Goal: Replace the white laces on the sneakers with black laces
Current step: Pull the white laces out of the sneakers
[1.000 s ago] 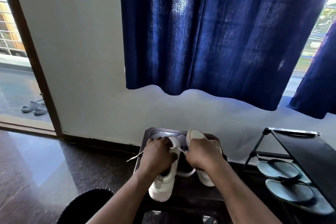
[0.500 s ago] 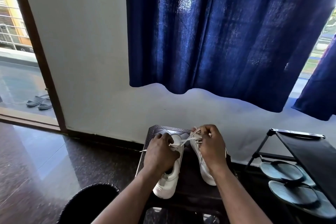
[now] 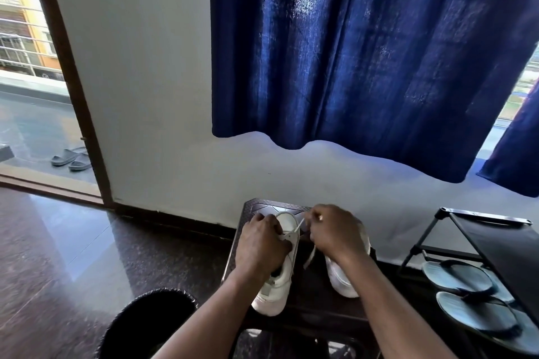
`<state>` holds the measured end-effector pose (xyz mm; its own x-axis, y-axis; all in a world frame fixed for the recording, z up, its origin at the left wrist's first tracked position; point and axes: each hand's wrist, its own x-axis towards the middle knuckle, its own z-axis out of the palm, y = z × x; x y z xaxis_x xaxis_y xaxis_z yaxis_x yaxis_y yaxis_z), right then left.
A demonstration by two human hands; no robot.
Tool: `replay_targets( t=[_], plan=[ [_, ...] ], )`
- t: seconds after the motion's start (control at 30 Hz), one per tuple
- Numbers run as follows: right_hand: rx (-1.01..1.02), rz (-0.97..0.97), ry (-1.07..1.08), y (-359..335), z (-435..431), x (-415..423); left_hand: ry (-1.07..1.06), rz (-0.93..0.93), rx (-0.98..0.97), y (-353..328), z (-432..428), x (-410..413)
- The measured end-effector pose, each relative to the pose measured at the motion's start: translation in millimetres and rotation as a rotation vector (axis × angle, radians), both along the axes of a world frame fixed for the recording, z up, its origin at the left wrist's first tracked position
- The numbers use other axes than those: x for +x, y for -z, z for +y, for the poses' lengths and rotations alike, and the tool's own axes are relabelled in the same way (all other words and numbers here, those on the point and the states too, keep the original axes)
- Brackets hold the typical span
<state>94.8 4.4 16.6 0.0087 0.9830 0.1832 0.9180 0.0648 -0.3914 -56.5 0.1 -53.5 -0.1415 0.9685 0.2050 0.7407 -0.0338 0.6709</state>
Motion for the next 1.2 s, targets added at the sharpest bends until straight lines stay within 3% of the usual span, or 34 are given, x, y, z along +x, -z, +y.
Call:
replay_targets(
  t=[0.13, 0.23, 0.27, 0.3, 0.33, 0.47, 0.57, 0.63, 0.73, 0.87, 0.97, 1.0, 1.2],
  plan=[
    [0.196, 0.75, 0.077, -11, 3, 16, -0.022, -0.001, -0.002, 0, 1, 1],
    [0.121, 1.262, 0.065, -9, -3, 11, -0.023, 0.001, 0.007, 0, 1, 2],
    [0.073, 1.293, 0.069, -6, -7, 7, -0.021, 0.001, 0.01, 1, 1, 2],
    [0.057, 1.203, 0.076, 0, -9, 3, -0.02, 0.001, 0.013, 0, 1, 2],
    [0.065, 0.988, 0.072, 6, -10, 1, -0.02, 0.0, 0.015, 0, 1, 2],
    [-0.133, -0.103, -0.027, 17, -9, -2, -0.016, -0.005, 0.015, 1, 2, 2],
    [-0.314, -0.413, -0.04, 16, -14, -10, -0.01, -0.028, 0.012, 2, 2, 1],
    [-0.347, -0.38, -0.054, 16, -14, -11, -0.013, -0.031, 0.013, 3, 3, 1],
    [-0.152, -0.165, -0.034, 2, -8, -3, -0.017, -0.005, 0.003, 4, 5, 2],
    [0.113, 0.396, 0.028, -18, -3, 11, -0.031, 0.0, -0.013, 7, 7, 2],
    [0.043, 0.9, -0.015, -27, -1, 14, -0.034, -0.003, -0.016, 6, 6, 3],
    [0.006, 0.985, -0.054, -29, -3, 14, -0.028, -0.004, -0.017, 4, 6, 3],
    [-0.027, 0.846, -0.165, -34, -18, 8, 0.009, -0.115, 0.047, -4, 1, 0]
  ],
)
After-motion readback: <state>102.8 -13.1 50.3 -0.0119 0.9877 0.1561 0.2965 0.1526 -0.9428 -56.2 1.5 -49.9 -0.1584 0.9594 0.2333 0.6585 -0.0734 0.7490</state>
